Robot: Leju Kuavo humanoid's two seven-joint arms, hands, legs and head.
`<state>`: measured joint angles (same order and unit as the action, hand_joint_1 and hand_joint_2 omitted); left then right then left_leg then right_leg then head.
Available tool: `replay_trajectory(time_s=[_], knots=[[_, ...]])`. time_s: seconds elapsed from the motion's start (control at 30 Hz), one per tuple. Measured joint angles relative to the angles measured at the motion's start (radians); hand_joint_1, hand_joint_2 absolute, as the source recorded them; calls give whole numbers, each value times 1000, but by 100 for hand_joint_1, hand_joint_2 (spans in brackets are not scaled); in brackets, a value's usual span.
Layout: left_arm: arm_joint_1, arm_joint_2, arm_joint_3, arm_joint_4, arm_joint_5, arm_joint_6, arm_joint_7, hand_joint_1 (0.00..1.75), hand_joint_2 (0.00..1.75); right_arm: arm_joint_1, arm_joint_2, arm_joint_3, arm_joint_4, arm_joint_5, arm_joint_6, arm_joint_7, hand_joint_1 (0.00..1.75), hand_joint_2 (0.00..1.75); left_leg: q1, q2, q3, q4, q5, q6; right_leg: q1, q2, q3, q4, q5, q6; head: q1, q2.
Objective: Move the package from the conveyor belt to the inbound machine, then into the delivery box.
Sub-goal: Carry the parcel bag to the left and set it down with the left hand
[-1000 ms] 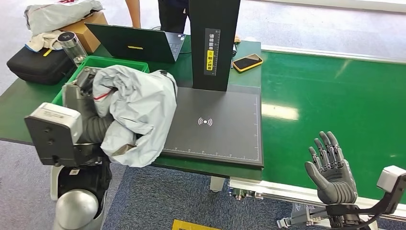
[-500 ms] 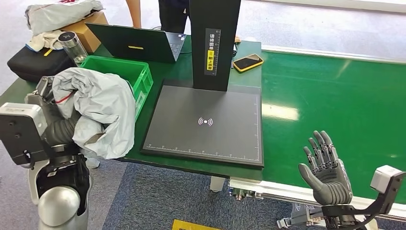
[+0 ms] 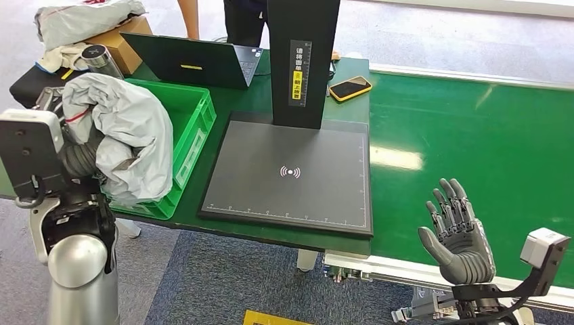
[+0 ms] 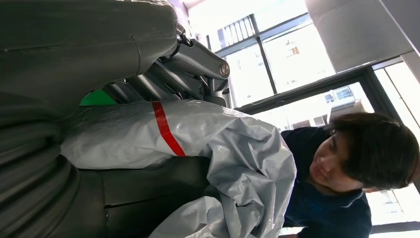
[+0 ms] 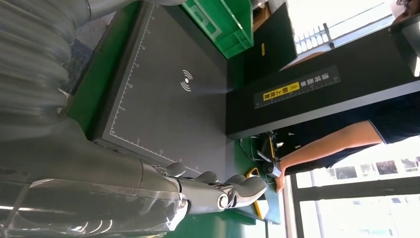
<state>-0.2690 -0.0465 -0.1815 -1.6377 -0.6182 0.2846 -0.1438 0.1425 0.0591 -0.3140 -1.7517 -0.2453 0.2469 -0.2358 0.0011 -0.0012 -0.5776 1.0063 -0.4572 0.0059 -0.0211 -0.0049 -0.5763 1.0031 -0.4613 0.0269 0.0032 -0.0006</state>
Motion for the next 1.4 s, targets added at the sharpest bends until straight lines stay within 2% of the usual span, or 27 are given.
replay_trajectory(time_s=[0.47,0.9,1.17,1.4], knots=[[-175,-6,28,178,-63,-70,67,175,175,-36,0,8,10,4,-5,1,0,175,0,0,0,0,0,0,0,0,0,0,0,0,0,0],[-271,-34,33,354,-130,-136,98,175,175,-56,1,8,14,29,1,12,0,175,0,0,0,0,0,0,0,0,0,0,0,0,0,0],[-332,-41,33,481,-167,-139,117,175,175,-49,3,8,11,31,5,13,0,175,0,0,0,1,0,0,0,0,0,0,0,0,0,0],[-350,-45,37,535,-177,-138,122,175,175,-44,7,8,10,31,5,13,0,175,0,0,0,1,0,0,0,0,0,0,0,0,0,0]])
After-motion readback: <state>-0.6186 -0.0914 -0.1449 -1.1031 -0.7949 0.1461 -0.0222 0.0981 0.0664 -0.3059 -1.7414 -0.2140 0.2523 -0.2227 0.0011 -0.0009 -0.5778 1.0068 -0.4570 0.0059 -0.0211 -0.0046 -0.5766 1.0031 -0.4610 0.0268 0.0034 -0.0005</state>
